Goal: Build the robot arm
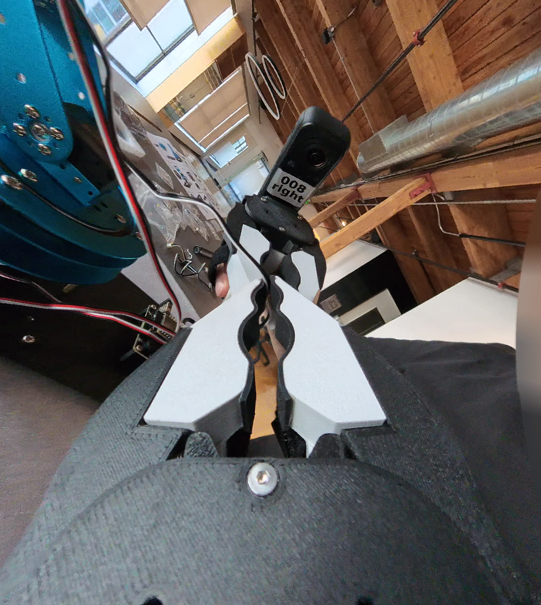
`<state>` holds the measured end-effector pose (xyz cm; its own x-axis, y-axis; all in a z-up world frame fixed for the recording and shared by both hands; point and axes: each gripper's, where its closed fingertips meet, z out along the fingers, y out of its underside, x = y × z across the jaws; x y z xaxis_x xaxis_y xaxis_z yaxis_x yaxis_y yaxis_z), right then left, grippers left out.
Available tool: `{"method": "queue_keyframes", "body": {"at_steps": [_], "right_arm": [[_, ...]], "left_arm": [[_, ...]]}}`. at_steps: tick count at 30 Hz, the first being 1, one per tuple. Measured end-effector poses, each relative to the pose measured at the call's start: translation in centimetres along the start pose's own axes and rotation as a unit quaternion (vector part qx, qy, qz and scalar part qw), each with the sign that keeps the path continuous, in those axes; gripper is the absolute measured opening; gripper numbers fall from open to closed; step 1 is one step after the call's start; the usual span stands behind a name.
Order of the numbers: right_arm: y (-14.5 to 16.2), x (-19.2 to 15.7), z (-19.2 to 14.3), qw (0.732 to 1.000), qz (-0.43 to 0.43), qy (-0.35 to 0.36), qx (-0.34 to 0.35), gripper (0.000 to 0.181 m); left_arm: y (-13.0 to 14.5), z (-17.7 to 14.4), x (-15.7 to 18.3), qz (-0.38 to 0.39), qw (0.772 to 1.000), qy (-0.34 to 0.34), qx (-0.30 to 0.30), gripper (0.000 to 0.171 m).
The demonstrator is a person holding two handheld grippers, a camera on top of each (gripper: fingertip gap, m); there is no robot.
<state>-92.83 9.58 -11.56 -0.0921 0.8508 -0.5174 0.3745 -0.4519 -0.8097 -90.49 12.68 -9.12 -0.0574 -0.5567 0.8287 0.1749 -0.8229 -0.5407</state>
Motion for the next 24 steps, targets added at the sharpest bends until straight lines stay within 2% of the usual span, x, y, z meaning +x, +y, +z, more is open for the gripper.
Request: {"method": "queue_keyframes", "body": {"at_steps": [5,12,16,19,24], "right_arm": [[0.4,-0.4,-2.9,0.999,-0.02,0.025,0.032,0.044],[0.9,-0.3,-7.1,0.995,-0.006,0.043,0.086,0.045],[0.7,0.0,-7.2,0.995,-0.027,0.045,0.081,0.043],[0.6,-0.1,-6.4,0.993,-0.087,0.066,0.055,0.041],[0.1,0.9,-4.7,0.966,-0.209,0.154,0.002,0.037]], "left_arm": [[0.2,0.3,1.2,0.007,0.999,-0.006,0.039,0.0],[-0.2,-0.1,2.1,0.011,0.996,-0.03,0.086,0.0],[-0.6,-0.1,2.5,0.0,0.995,-0.035,0.092,0.0],[-0.5,0.3,2.9,-0.001,0.996,-0.036,0.083,0.0],[-0.8,0.5,2.8,-0.005,0.997,-0.026,0.065,0.0]]}}
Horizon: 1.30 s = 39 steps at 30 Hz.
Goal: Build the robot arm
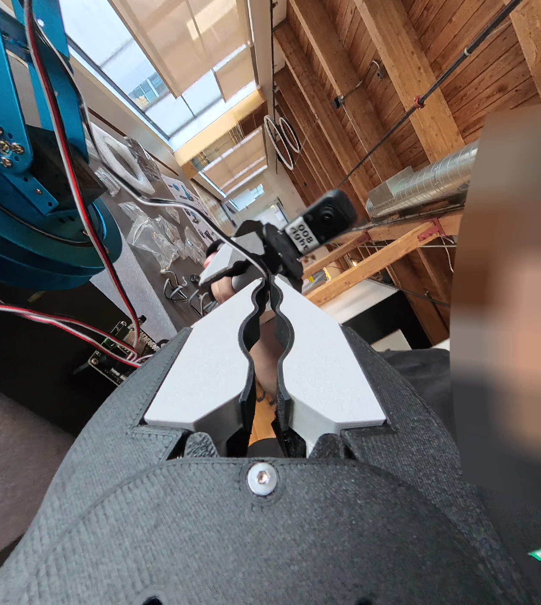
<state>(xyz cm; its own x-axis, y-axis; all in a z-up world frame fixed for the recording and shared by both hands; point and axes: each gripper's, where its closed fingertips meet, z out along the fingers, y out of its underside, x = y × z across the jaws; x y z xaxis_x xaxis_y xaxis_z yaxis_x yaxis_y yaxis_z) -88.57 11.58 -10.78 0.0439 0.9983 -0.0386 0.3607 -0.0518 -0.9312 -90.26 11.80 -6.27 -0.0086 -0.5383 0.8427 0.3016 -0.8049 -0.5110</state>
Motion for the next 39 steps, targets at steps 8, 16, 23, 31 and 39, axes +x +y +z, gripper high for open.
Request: {"method": "queue_keyframes", "body": {"at_steps": [8,16,23,31,39], "right_arm": [[-0.5,0.4,1.3,0.994,-0.063,0.003,-0.088,0.023],[-0.9,0.6,3.1,0.991,-0.06,0.013,-0.122,0.018],[-1.2,0.2,3.0,0.994,-0.026,-0.011,-0.103,0.001],[-2.8,0.3,1.3,0.985,0.153,-0.063,0.045,0.0],[-2.5,-1.3,0.2,0.93,0.297,-0.169,0.135,0.0]], "left_arm": [[0.0,-0.1,0.0,0.008,0.996,0.028,-0.079,0.0],[0.1,-0.6,0.1,0.008,0.989,0.057,-0.133,0.0],[-0.2,-0.6,0.0,0.012,0.99,0.055,-0.126,0.0],[0.6,-1.0,-2.2,0.093,0.988,-0.039,-0.116,0.037],[4.3,0.6,-2.8,0.105,0.987,-0.063,-0.106,0.025]]}}
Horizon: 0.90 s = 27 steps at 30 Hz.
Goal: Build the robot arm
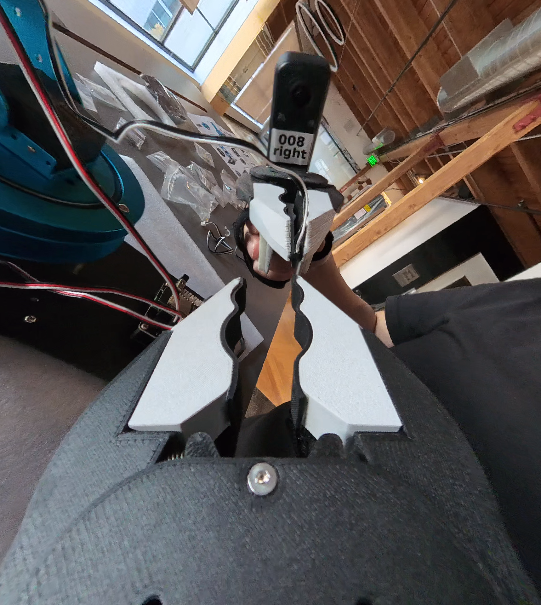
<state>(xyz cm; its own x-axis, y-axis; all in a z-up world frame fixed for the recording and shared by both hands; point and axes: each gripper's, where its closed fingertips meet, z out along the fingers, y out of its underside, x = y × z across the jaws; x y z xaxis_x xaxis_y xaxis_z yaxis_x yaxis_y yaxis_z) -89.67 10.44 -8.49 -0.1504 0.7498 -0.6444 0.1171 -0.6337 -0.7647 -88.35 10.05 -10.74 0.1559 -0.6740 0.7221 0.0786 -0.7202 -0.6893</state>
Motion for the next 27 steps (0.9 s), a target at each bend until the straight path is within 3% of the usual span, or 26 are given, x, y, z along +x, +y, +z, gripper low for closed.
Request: {"method": "queue_keyframes", "body": {"at_steps": [8,12,14,20,27], "right_arm": [[-1.4,-1.3,-0.6,0.995,0.051,-0.067,0.053,0.0],[-1.5,-1.8,-0.6,0.993,0.053,-0.081,0.061,0.0],[-1.3,-2.0,-0.3,0.993,0.054,-0.082,0.06,0.0],[-1.4,-3.7,-0.2,0.99,0.042,-0.11,0.074,0.0],[-0.9,-5.9,-1.1,0.99,-0.013,-0.12,0.075,0.0]], "left_arm": [[-1.7,0.8,1.7,0.05,0.996,-0.024,0.066,0.019],[-1.6,0.9,1.5,0.079,0.993,-0.054,0.064,0.014],[-1.7,0.9,2.1,0.096,0.992,-0.047,0.067,0.0],[-1.1,0.9,3.6,0.091,0.995,-0.01,0.049,0.001],[-0.9,-0.1,6.0,0.066,0.995,0.052,0.061,0.02]]}}
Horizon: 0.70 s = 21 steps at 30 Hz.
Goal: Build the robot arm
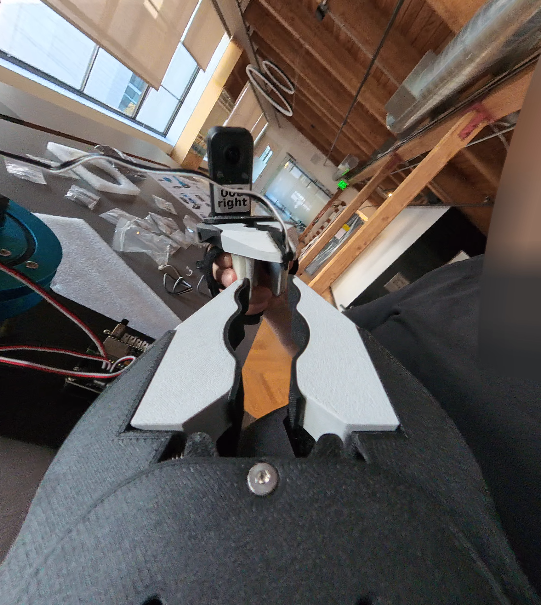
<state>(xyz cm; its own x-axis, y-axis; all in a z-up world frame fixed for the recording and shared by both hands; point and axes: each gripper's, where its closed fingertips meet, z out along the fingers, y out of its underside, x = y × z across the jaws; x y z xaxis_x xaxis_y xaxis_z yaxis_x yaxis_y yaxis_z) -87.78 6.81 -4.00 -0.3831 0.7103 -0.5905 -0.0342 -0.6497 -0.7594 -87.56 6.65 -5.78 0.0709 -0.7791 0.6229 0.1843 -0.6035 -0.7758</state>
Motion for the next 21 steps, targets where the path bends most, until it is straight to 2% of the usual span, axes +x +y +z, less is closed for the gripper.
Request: {"method": "queue_keyframes", "body": {"at_steps": [6,12,17,21], "right_arm": [[-0.3,-0.3,-1.0,1.0,-0.01,-0.002,0.012,0.0],[-1.2,-0.4,-2.2,0.999,-0.033,0.001,0.033,0.0],[-1.8,1.0,-3.0,0.996,-0.071,0.054,0.027,0.0],[-1.2,1.7,-2.4,0.993,-0.094,0.077,-0.01,0.0]], "left_arm": [[-0.9,-0.1,0.2,-0.032,0.999,0.021,0.013,0.022],[-2.8,1.5,0.9,-0.057,0.996,0.054,0.035,0.026],[-3.5,2.8,0.3,-0.056,0.998,0.027,0.023,0.029],[-3.7,2.6,-0.5,-0.045,0.999,-0.008,0.024,0.02]]}}
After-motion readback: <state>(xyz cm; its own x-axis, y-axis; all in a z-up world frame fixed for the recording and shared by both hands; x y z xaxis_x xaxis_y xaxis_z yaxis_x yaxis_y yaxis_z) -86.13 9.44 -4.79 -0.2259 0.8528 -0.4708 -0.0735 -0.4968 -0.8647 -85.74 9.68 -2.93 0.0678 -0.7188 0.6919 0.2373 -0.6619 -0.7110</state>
